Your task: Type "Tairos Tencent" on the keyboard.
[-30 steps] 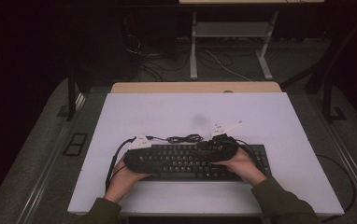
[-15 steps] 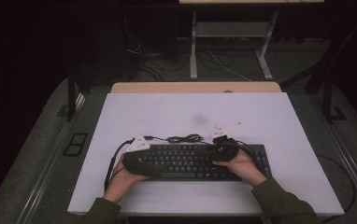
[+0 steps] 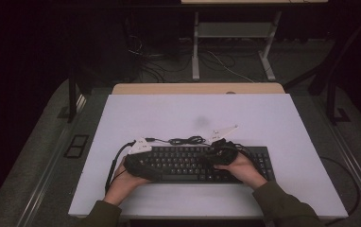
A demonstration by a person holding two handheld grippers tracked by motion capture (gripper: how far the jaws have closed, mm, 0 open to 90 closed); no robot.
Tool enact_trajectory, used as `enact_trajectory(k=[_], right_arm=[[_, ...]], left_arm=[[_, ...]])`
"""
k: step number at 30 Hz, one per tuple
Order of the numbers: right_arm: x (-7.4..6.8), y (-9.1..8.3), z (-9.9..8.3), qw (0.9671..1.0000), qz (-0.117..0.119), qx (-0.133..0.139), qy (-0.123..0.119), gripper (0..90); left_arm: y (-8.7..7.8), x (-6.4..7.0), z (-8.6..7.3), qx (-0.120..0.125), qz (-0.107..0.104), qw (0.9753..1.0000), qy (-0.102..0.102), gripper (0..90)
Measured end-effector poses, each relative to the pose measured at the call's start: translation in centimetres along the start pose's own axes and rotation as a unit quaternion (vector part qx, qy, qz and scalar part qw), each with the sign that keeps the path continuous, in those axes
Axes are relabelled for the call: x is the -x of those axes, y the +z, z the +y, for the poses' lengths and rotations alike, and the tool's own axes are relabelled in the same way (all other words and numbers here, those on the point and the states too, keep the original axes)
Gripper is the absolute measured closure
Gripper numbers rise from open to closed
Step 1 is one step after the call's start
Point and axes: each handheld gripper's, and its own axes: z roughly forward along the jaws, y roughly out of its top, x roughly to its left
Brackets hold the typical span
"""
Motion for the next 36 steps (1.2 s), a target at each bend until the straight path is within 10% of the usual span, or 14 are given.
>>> enact_trajectory(k=[36], right_arm=[[-0.17, 0.13, 0.02, 0.9999, -0.007, -0.009, -0.010, 89.4]], left_arm=[[-0.10, -0.07, -0.13, -0.005, 0.005, 1.0000, 0.004, 0.0]])
